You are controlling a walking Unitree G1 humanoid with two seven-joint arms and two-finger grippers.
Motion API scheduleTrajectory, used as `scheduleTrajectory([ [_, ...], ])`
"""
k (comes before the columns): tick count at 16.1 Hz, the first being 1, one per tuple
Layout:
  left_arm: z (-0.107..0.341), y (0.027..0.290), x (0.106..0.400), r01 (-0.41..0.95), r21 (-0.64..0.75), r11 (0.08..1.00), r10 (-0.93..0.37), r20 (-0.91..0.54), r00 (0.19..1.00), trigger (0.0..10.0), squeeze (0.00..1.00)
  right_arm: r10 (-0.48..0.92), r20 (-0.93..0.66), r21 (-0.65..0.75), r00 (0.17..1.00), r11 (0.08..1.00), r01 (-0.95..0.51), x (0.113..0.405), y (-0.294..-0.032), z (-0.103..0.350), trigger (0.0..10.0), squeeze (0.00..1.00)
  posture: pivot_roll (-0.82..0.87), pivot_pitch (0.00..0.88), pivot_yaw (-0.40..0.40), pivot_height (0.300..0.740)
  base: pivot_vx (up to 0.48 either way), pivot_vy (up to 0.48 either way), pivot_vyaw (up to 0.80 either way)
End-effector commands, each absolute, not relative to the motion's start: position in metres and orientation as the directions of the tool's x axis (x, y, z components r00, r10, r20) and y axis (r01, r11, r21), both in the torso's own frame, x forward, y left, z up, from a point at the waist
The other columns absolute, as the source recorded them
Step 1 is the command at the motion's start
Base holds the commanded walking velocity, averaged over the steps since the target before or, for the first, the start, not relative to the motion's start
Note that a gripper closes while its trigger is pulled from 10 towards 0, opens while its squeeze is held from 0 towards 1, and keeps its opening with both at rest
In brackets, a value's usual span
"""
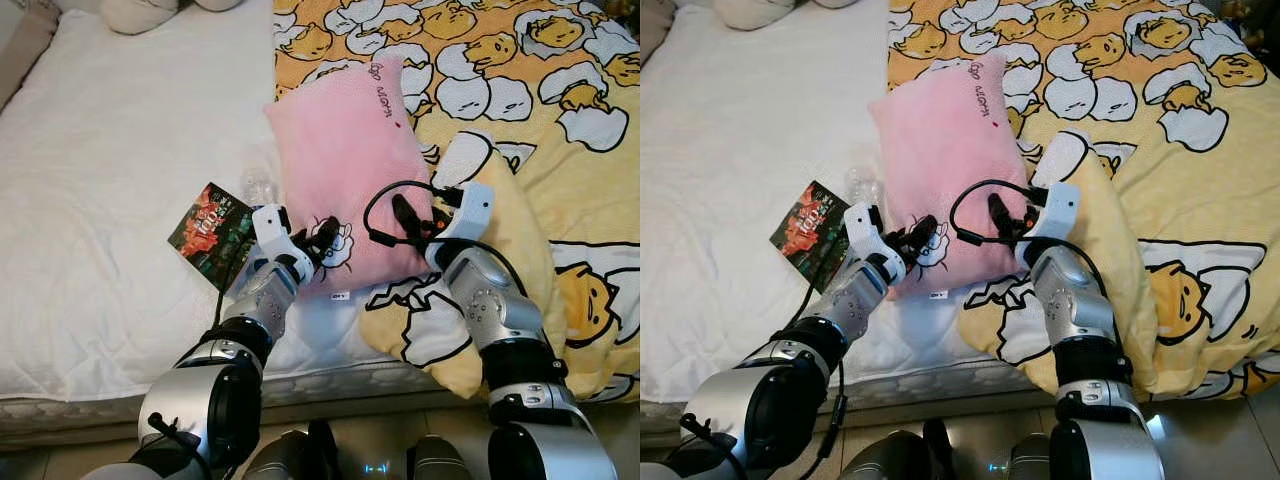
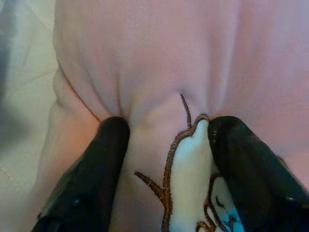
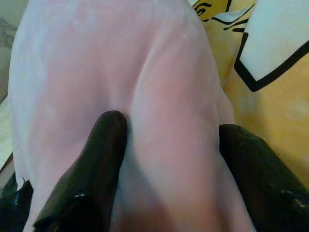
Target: Clean up the room
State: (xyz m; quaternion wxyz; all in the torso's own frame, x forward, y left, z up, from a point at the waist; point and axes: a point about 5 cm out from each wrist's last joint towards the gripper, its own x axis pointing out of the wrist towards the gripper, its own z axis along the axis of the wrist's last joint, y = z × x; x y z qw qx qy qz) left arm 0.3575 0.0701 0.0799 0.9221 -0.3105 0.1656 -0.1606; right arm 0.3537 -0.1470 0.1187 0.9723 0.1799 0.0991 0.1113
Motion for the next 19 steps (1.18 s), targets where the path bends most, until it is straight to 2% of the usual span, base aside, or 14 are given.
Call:
scheduleTrajectory([
  [1, 0.056, 0.065, 0.342, 0.164, -0.612, 0.773, -0.426, -0.311, 0.85, 0.0, 0.0, 0.28, -0.182, 0.39, 0.942, 0.9, -0.192, 0.349, -0.141, 0.111, 0.0, 0.0, -0.26, 0.212, 0.205, 0.74, 0.0, 0.0, 0.0],
  [6, 0.052, 0.079, 0.343, 0.066, -0.635, 0.769, -0.341, -0.321, 0.884, 0.0, 0.0, 0.276, -0.192, 0.373, 0.942, 0.908, -0.19, 0.343, -0.142, 0.105, 0.0, 0.0, -0.26, 0.205, 0.21, 0.74, 0.0, 0.0, 0.0],
  [10, 0.057, 0.087, 0.347, 0.056, -0.646, 0.761, -0.314, -0.291, 0.904, 0.0, 0.0, 0.272, -0.162, 0.348, 0.949, 0.915, -0.203, 0.344, -0.139, 0.111, 0.0, 0.0, -0.26, 0.178, 0.218, 0.74, 0.0, 0.0, 0.0],
  [13, 0.096, 0.101, 0.368, 0.17, -0.653, 0.738, -0.3, -0.092, 0.95, 0.0, 0.0, 0.278, -0.014, 0.304, 0.96, 0.916, -0.261, 0.348, -0.133, 0.152, 0.0, 0.0, -0.24, 0.125, 0.23, 0.74, 0.0, 0.0, 0.0],
  [14, 0.125, 0.112, 0.379, 0.255, -0.628, 0.735, -0.296, 0.042, 0.954, 0.0, 0.0, 0.268, 0.067, 0.299, 0.961, 0.914, -0.276, 0.35, -0.136, 0.176, 0.0, 0.0, -0.23, 0.103, 0.235, 0.74, 0.0, 0.0, 0.0],
  [15, 0.129, 0.115, 0.381, 0.266, -0.623, 0.736, -0.295, 0.059, 0.954, 0.0, 0.0, 0.267, 0.076, 0.297, 0.961, 0.914, -0.277, 0.351, -0.137, 0.179, 0.0, 0.0, -0.23, 0.1, 0.236, 0.74, 0.0, 0.0, 0.0],
  [16, 0.149, 0.13, 0.384, 0.304, -0.595, 0.744, -0.283, 0.132, 0.95, 0.0, 0.0, 0.244, 0.097, 0.292, 0.965, 0.92, -0.262, 0.35, -0.145, 0.185, 0.0, 0.0, -0.22, 0.082, 0.244, 0.74, 0.0, 0.0, 0.0],
  [19, 0.16, 0.141, 0.385, 0.319, -0.588, 0.744, -0.271, 0.171, 0.947, 0.0, 0.0, 0.216, 0.085, 0.289, 0.973, 0.929, -0.231, 0.348, -0.153, 0.181, 0.0, 0.0, -0.22, 0.07, 0.247, 0.74, 0.0, 0.0, 0.0],
])
